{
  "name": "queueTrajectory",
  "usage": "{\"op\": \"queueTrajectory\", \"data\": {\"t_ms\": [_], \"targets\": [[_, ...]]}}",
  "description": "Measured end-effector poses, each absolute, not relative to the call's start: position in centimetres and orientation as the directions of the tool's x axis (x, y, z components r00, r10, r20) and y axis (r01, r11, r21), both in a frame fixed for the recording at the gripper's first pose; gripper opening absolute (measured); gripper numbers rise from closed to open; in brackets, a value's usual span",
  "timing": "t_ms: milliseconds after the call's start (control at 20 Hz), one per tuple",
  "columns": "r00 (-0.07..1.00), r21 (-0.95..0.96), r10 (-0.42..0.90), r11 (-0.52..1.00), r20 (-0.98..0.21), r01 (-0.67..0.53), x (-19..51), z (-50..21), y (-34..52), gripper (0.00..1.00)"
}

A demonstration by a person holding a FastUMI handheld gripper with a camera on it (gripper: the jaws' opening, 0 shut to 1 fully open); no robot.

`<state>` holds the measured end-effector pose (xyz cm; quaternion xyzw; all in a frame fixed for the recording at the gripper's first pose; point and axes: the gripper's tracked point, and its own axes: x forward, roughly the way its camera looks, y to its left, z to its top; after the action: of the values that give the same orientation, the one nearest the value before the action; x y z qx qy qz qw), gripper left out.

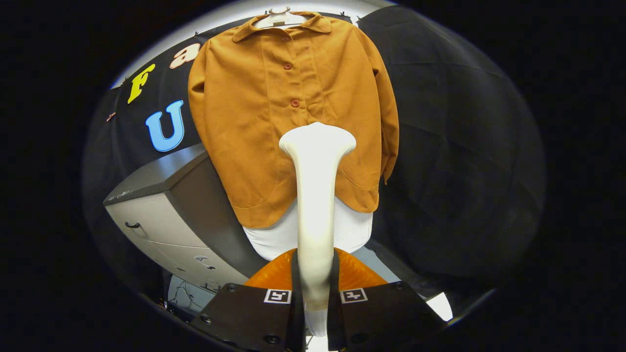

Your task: Iron the clothes twice with a garment steamer, once on the left side and once on the right side.

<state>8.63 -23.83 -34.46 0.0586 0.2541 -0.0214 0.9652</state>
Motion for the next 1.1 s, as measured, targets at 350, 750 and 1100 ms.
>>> {"op": "queueTrajectory", "data": {"t_ms": [350,750,1100], "targets": [[0.941,0.101,-0.022,0.993,-0.337,0.06,6.1,-24.6,-19.7,0.21],[0.987,0.088,-0.011,0.996,-0.162,0.026,6.2,-12.9,-15.1,0.21],[0.999,0.083,0.006,0.997,-0.05,-0.001,6.3,-5.3,-11.3,0.21]]}}
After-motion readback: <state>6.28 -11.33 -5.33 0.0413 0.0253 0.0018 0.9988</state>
